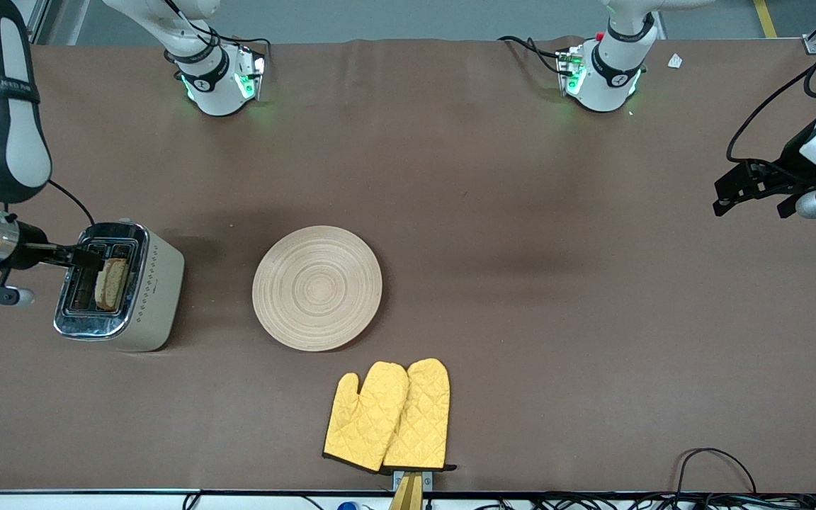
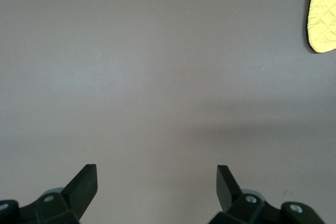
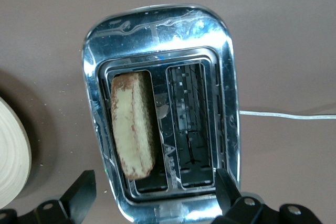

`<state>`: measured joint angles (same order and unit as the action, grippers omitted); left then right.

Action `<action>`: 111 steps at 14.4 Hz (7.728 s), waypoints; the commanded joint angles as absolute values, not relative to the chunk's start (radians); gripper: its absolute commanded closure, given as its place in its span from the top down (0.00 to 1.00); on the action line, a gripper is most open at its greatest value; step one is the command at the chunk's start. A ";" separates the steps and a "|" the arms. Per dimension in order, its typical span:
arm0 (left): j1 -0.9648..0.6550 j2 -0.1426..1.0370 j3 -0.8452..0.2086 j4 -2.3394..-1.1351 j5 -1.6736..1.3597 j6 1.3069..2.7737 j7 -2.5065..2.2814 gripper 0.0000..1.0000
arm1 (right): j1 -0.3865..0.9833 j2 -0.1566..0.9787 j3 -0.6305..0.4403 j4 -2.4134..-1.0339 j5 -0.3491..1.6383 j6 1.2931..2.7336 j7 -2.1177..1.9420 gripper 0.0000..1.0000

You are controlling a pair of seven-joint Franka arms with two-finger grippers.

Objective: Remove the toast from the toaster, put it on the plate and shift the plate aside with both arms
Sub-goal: 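Lower the right gripper into the toaster slot and grasp the bread, then lift the bread out and lower it onto the wooden plate, then release the bread and withdraw the right gripper while the left gripper reaches the plate, then grip the plate rim with the left gripper and slide it away from the toaster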

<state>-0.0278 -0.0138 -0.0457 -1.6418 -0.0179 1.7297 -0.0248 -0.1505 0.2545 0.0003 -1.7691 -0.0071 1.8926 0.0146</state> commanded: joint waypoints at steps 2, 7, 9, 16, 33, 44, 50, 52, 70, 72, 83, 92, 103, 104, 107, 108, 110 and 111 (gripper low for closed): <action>-0.032 -0.005 -0.041 -1.617 -0.002 1.710 -0.026 1.00 | -0.140 0.281 0.008 -1.764 0.009 1.894 0.018 1.00; -0.032 -0.005 -0.041 -1.617 -0.002 1.710 -0.025 1.00 | -0.098 0.324 0.008 -1.756 -0.006 1.888 0.069 0.09; -0.032 -0.005 -0.041 -1.618 -0.002 1.710 -0.025 1.00 | -0.100 0.330 0.008 -1.750 -0.015 1.887 0.078 0.02; -0.032 -0.005 -0.041 -1.617 -0.002 1.710 -0.025 1.00 | -0.080 0.325 0.021 -1.454 -0.025 1.642 0.083 0.01; -0.031 -0.005 -0.041 -1.620 -0.002 1.710 -0.021 1.00 | 0.437 0.423 0.023 -1.796 0.259 2.213 0.479 0.00; -0.046 0.046 -0.051 -1.628 -0.032 1.681 -0.028 1.00 | 0.307 0.477 0.018 -1.881 0.258 2.234 0.248 0.62; -0.061 0.283 -0.078 -1.640 -0.527 1.721 -0.095 1.00 | 0.216 0.445 -0.006 -1.806 0.212 2.051 0.235 1.00; -0.116 0.359 -0.089 -1.635 -0.642 1.803 -0.119 1.00 | 0.212 0.428 -0.041 -1.723 0.053 1.947 0.236 1.00; -0.656 0.983 -0.095 -1.318 -1.152 2.480 0.046 0.79 | -0.060 -0.143 -0.048 -1.704 0.017 1.547 0.046 1.00; -0.660 0.985 -0.095 -1.319 -1.157 2.482 0.072 0.29 | -0.043 -0.140 -0.048 -1.755 0.017 1.618 0.048 1.00; -0.563 0.855 -0.091 -1.322 -1.040 2.320 0.144 0.00 | -0.029 -0.138 -0.048 -1.756 0.017 1.641 0.051 1.00; -0.042 0.779 -0.083 -1.289 -0.954 1.613 0.351 0.00 | -0.028 -0.138 -0.048 -1.755 0.017 1.638 0.055 1.00; 0.397 1.020 -0.035 -1.190 -0.790 1.497 0.861 0.00 | -0.029 -0.138 -0.048 -1.755 0.017 1.629 0.055 1.00; 0.399 1.031 -0.029 -1.192 -0.790 1.518 0.851 0.00 | -0.031 -0.138 -0.048 -1.755 0.017 1.629 0.055 1.00; 0.399 1.045 -0.023 -1.195 -0.792 1.536 0.778 0.01 | -0.031 -0.138 -0.048 -1.753 0.017 1.629 0.055 1.00; 0.399 1.046 -0.023 -1.196 -0.793 1.536 0.773 0.02 | -0.031 -0.138 -0.048 -1.753 0.017 1.629 0.055 1.00; 0.400 1.046 -0.023 -1.198 -0.795 1.537 0.769 0.99 | -0.031 -0.138 -0.048 -1.753 0.017 1.629 0.055 1.00; 0.402 1.036 -0.020 -1.197 -0.790 1.537 0.761 1.00 | -0.031 -0.138 -0.048 -1.753 0.017 1.629 0.055 1.00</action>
